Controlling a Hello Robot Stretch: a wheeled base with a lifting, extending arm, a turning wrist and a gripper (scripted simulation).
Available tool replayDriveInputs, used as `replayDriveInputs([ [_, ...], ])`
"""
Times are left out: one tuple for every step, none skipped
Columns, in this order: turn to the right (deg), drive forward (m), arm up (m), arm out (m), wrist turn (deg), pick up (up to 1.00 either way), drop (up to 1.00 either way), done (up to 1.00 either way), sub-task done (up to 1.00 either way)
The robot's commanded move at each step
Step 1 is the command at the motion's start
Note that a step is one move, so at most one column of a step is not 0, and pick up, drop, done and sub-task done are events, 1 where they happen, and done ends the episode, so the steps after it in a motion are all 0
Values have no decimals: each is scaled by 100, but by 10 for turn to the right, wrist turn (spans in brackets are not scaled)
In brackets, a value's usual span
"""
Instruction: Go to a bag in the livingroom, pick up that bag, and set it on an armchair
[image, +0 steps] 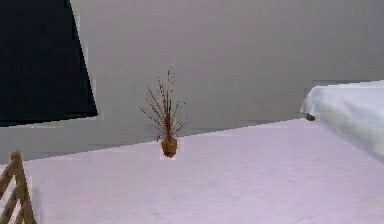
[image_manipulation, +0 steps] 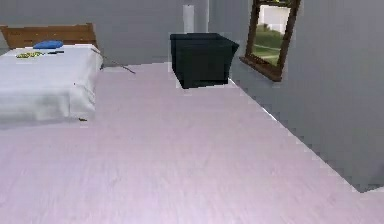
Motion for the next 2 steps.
replayDriveInputs([
  [-90,0,0,0,0,0,0,0,0],
  [0,25,0,0,0,0,0,0,0],
])
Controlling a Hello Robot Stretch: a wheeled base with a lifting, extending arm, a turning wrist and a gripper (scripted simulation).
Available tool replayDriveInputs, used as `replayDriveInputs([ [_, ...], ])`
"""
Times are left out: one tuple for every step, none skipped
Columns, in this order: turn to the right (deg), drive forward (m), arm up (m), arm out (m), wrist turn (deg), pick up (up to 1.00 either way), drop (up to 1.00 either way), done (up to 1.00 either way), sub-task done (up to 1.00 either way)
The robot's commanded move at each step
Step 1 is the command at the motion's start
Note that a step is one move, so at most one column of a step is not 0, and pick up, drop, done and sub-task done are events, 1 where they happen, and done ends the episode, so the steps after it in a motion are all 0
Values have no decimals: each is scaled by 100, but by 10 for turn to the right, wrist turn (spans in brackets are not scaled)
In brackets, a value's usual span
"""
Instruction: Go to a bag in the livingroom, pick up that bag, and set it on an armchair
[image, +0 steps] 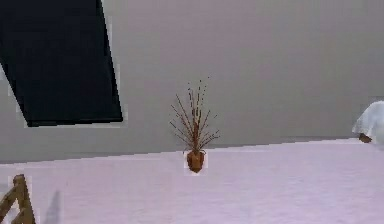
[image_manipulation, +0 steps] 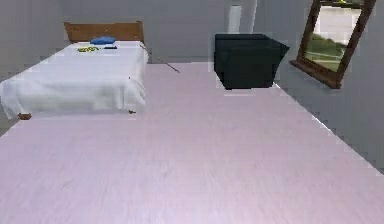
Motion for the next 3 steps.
replayDriveInputs([
  [-150,0,0,0,0,0,0,0,0],
  [0,85,0,0,0,0,0,0,0],
  [-420,0,0,0,0,0,0,0,0],
])
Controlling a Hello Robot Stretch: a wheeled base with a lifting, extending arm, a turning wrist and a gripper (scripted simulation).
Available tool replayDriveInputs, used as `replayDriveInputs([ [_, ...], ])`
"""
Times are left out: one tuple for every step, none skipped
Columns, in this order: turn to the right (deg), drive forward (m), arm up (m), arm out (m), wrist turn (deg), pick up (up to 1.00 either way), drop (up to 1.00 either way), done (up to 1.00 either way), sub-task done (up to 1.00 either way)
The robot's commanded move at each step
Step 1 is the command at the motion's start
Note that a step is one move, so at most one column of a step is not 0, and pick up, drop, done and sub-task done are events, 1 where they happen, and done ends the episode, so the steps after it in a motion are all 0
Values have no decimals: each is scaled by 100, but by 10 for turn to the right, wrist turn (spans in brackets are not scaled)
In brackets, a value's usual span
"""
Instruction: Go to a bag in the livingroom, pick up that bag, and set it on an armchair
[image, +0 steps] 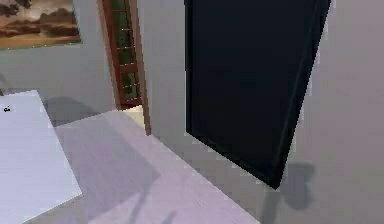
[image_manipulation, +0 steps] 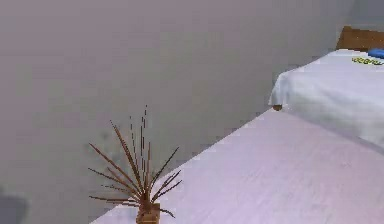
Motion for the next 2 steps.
replayDriveInputs([
  [0,90,0,0,0,0,0,0,0],
  [-420,0,0,0,0,0,0,0,0],
])
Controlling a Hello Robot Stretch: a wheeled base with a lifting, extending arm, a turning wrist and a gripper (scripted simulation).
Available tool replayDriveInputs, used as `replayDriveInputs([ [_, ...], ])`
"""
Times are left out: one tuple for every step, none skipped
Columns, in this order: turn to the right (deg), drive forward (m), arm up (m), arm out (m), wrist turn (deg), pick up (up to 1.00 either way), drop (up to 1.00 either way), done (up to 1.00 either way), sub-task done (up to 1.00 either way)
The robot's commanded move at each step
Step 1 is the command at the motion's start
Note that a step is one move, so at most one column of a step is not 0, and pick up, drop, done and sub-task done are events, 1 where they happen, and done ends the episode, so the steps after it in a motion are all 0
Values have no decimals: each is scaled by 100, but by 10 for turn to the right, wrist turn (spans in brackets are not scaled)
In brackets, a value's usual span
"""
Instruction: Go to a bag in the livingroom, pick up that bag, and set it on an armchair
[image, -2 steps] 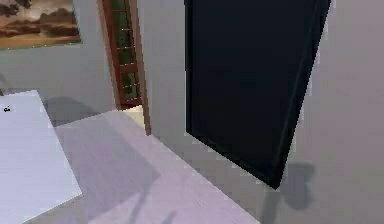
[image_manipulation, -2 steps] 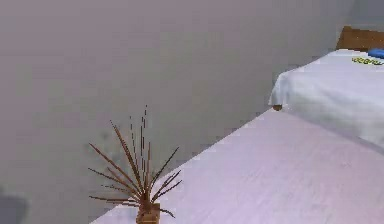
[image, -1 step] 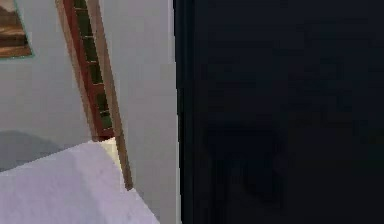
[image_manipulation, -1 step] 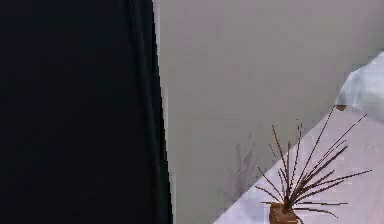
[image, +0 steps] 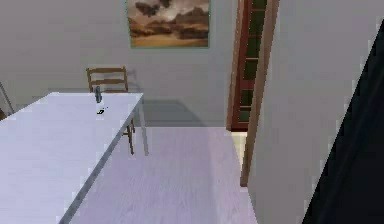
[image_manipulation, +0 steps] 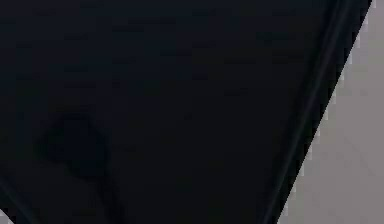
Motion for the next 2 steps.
replayDriveInputs([
  [0,5,0,0,0,0,0,0,0],
  [0,100,0,0,0,0,0,0,0],
])
